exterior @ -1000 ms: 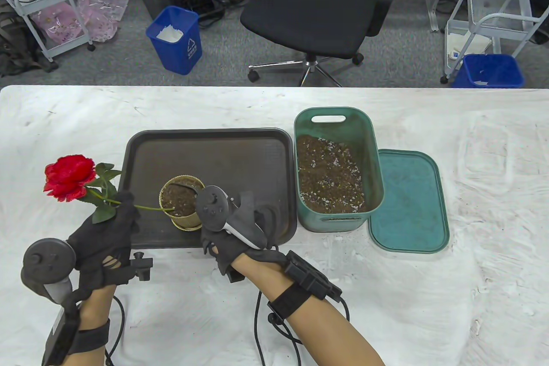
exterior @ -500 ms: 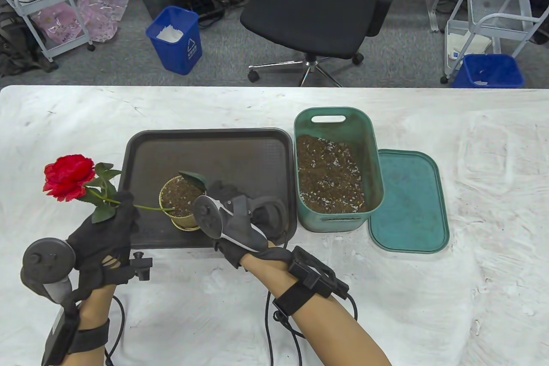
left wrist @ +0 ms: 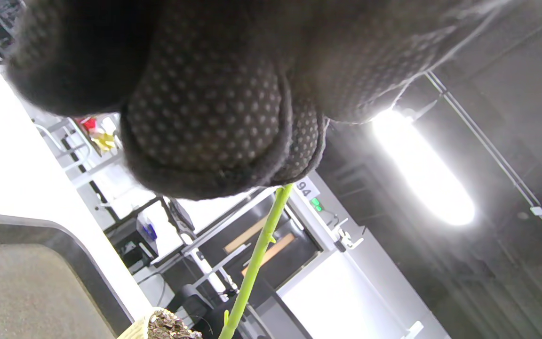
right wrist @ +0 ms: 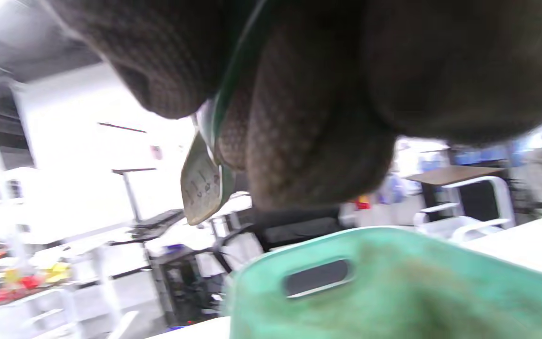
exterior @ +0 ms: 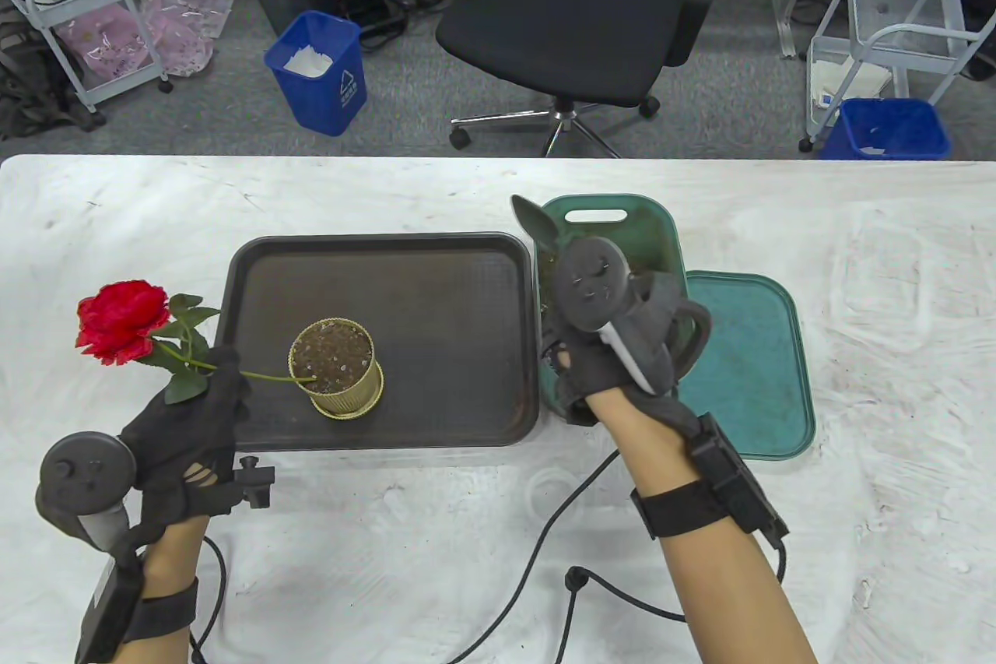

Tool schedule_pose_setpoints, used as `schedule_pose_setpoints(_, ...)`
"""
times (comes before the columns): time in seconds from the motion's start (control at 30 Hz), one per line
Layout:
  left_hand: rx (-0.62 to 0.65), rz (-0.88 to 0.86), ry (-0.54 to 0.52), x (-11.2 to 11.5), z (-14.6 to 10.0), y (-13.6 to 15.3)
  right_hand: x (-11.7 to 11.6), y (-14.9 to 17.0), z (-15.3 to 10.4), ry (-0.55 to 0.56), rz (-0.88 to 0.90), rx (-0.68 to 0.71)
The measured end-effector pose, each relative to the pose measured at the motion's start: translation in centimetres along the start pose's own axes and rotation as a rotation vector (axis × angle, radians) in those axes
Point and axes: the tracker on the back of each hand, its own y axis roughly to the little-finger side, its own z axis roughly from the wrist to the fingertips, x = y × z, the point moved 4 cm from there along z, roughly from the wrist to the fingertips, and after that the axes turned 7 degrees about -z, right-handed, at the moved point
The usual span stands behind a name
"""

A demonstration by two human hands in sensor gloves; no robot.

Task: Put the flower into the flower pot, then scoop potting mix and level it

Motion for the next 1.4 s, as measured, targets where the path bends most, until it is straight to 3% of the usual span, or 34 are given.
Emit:
schedule_pose_setpoints(0.13, 0.007, 0.007, -0.001, 0.0, -0.1, -0.2, -3.0, 3.7, 3.0, -0.199, -0.083, -0.139)
schedule_pose_setpoints(0.27, 0.018, 0.016, 0.001, 0.1, -0.1, -0.4, -7.4, 5.0, 4.9, -0.41, -0.192, -0.227)
schedule_pose_setpoints(0.53, 0.008, 0.021, -0.007, 0.0, -0.1, -0.2, -11.8, 5.4, 6.1, -0.537, -0.384, -0.282)
schedule_pose_setpoints(1.03, 0.012, 0.023, -0.007, 0.0, -0.1, -0.2, -14.3, 6.6, 5.4, -0.744, -0.031, -0.276)
schedule_pose_setpoints(1.23, 0.013, 0.023, -0.007, 0.0, -0.2, -0.3, -15.6, 6.5, 5.0, -0.859, 0.228, -0.289)
schedule_pose_setpoints(1.4, 0.014, 0.021, -0.005, 0.0, -0.2, -0.4, -15.8, 6.4, 4.8, -0.887, 0.304, -0.294)
